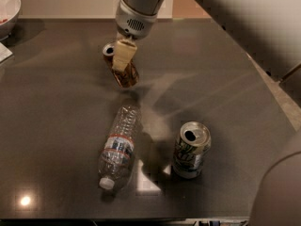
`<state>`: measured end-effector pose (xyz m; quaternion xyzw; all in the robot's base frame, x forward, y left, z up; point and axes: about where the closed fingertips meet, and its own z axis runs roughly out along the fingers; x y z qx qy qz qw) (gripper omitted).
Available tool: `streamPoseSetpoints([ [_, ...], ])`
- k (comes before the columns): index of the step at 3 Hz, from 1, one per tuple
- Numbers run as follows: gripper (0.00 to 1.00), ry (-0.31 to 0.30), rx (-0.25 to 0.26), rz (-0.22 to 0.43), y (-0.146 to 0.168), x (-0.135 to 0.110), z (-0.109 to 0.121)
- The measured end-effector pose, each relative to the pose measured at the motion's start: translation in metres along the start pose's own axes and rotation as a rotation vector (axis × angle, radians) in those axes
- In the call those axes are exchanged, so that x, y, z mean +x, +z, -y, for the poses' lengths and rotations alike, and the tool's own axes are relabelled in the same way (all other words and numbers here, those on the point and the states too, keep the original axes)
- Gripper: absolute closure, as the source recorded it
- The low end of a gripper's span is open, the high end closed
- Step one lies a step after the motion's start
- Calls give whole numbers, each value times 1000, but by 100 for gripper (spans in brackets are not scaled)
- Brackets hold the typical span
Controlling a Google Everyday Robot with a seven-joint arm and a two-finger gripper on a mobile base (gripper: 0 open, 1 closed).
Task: Knock orange can over
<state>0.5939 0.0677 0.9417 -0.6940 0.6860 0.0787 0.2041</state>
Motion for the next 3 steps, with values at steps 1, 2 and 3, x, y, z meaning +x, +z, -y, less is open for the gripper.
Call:
streamPoseSetpoints([
  [1, 100, -4, 2, -115, -5, 34, 13],
  [2, 100, -14, -24, -223, -4, 67, 16],
  [3, 82, -38, -55, -308, -1, 92, 16],
])
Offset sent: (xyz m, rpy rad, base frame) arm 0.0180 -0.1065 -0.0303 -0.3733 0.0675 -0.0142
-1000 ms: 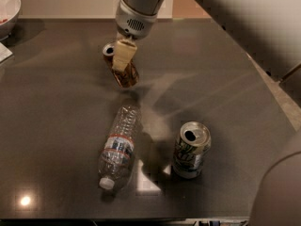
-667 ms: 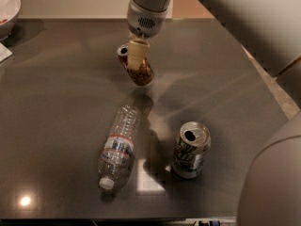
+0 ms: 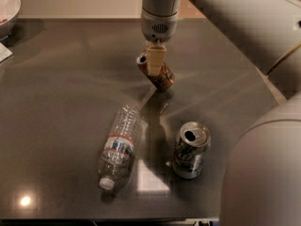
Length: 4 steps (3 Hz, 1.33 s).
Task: Knock orange can over
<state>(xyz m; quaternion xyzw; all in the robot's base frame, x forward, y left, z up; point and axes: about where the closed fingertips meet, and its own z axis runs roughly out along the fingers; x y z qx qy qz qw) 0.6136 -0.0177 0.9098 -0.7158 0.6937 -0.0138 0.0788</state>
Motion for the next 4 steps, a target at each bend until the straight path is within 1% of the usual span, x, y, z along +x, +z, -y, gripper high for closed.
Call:
streamPoseSetpoints([
  [1, 60, -30, -7, -61, 6, 13, -1],
  [2, 36, -67, -21, -107, 14, 19, -3],
  [3, 13, -99, -33, -127, 20, 20, -5],
  [4, 0, -146, -65, -133, 32, 15, -12],
])
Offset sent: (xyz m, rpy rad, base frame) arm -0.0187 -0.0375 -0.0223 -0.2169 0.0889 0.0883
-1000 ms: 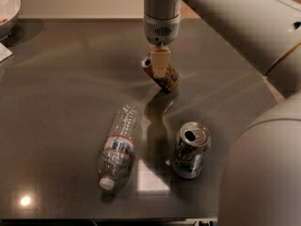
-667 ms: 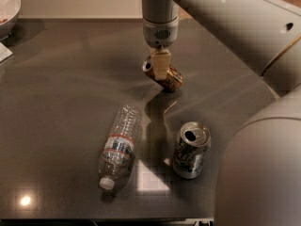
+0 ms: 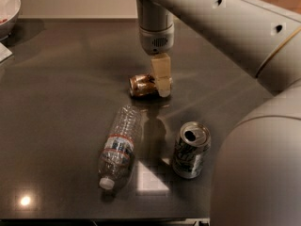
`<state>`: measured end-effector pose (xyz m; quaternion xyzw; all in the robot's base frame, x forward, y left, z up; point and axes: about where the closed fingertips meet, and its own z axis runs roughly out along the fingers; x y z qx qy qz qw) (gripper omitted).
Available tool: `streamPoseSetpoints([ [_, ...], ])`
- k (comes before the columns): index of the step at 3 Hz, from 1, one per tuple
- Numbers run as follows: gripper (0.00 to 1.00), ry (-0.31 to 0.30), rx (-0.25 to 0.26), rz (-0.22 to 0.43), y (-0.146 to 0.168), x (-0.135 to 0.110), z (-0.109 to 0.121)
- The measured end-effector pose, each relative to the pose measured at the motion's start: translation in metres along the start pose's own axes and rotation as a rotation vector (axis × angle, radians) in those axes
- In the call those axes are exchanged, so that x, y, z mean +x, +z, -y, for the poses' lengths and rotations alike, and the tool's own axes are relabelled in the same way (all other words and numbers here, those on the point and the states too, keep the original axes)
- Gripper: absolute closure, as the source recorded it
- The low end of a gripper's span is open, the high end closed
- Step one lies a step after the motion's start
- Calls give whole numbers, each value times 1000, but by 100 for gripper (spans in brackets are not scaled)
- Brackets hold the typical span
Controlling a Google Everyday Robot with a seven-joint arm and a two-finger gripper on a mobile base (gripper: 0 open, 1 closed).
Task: Knock orange can over
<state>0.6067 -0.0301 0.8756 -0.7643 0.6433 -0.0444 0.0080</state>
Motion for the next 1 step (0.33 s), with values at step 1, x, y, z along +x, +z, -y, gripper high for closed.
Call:
streamPoseSetpoints([
  [1, 0, 0, 0, 0, 0, 0, 0],
])
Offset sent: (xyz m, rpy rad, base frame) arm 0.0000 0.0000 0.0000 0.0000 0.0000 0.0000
